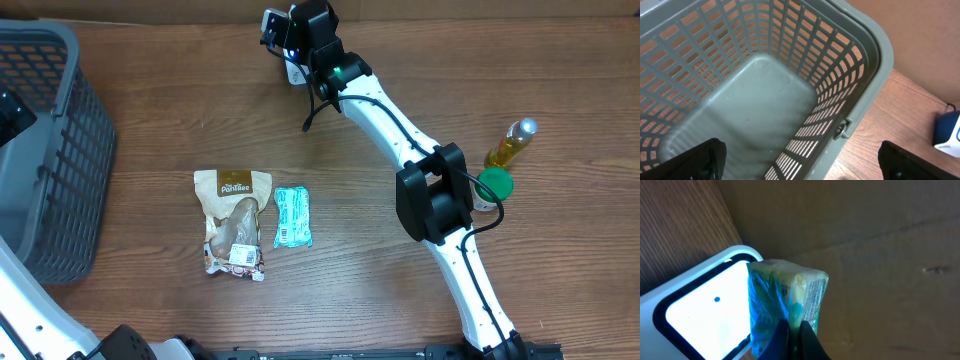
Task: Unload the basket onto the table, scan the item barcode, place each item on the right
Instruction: 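Hold the small teal packet's barcode against the white scanner, then move the small teal packet right and set it beside the green jar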
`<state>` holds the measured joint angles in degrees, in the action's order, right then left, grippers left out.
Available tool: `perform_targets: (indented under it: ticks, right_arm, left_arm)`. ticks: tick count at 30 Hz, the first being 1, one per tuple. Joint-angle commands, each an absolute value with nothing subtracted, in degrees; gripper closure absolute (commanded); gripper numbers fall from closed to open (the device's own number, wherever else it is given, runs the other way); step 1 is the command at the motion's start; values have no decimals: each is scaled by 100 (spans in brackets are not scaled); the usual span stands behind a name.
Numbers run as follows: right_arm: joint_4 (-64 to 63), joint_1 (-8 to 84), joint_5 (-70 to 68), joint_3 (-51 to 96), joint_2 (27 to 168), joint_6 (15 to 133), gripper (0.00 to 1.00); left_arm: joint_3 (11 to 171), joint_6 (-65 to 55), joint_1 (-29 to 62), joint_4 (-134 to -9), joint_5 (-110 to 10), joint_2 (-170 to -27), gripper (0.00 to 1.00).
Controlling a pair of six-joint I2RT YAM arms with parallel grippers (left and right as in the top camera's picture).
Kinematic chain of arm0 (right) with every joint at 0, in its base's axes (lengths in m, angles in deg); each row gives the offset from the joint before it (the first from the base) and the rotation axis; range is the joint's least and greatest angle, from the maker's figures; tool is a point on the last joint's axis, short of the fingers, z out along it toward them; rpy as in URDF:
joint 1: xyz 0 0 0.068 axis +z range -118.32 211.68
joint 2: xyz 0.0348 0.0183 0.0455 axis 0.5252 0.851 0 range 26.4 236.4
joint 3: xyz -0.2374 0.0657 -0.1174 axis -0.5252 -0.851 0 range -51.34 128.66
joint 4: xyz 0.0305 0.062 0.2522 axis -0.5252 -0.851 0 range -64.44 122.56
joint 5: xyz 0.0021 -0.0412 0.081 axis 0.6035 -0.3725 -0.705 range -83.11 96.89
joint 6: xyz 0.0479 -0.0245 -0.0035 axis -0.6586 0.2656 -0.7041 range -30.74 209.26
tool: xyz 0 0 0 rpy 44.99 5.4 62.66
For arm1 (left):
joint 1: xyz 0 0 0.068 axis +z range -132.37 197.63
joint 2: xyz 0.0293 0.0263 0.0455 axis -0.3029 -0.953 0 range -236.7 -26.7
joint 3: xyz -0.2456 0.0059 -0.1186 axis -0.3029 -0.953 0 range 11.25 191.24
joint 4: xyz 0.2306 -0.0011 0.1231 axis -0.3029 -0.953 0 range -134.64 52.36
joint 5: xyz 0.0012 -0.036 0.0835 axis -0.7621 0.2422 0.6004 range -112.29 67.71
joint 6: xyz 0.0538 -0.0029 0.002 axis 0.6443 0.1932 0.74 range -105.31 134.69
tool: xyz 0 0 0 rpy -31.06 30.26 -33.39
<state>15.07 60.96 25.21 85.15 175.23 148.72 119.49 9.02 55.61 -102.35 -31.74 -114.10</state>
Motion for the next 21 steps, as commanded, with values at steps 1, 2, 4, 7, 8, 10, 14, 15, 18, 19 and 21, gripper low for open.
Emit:
perform_targets:
  ticks: [1,2,4,7,8,10,14,15,18,19,21]
  right_arm:
    - [1574,6116,2491,8556,17473,13766,96]
    - [1574,6127,2535,8556,17399,13546,96]
    - [1550,6157,2714,8556,17163,13043,96]
    - [1240,6179,3053,8556,16677,12228,96]
    - [1070,6183,3142,8556,16496,11961,96]
    - [556,6183,3291,8556,16074,11364,96]
    - [-946,6146,3339,8556,15165,10302,96]
    - [-1335,6111,3341,8556,14962,10079,96]
    - [-2572,5989,3284,8556,14430,9391,96]
    - [-2965,5936,3249,8556,14306,9205,96]
    - [-3778,5794,3206,8556,14124,8774,96]
  left_arm:
    - [11916,867,5550,-10215,-3240,-11434,1]
    - [11916,867,5550,-10218,-3240,-11434,0]
    - [11916,867,5550,-10215,-3240,-11434,0]
    - [11916,867,5550,-10215,-3240,-11434,0]
    - [11916,867,5550,-10215,-3240,-11434,0]
    - [11916,867,5550,-10218,-3240,-11434,0]
    - [11916,867,5550,-10215,-3240,-11434,1]
    - [11916,867,5550,-10218,-3240,-11434,0]
    - [11916,867,5550,-10218,-3240,-11434,0]
    - [11916,867,5550,-10215,-3240,-11434,0]
    - [11916,867,5550,-10215,-3240,-11434,0]
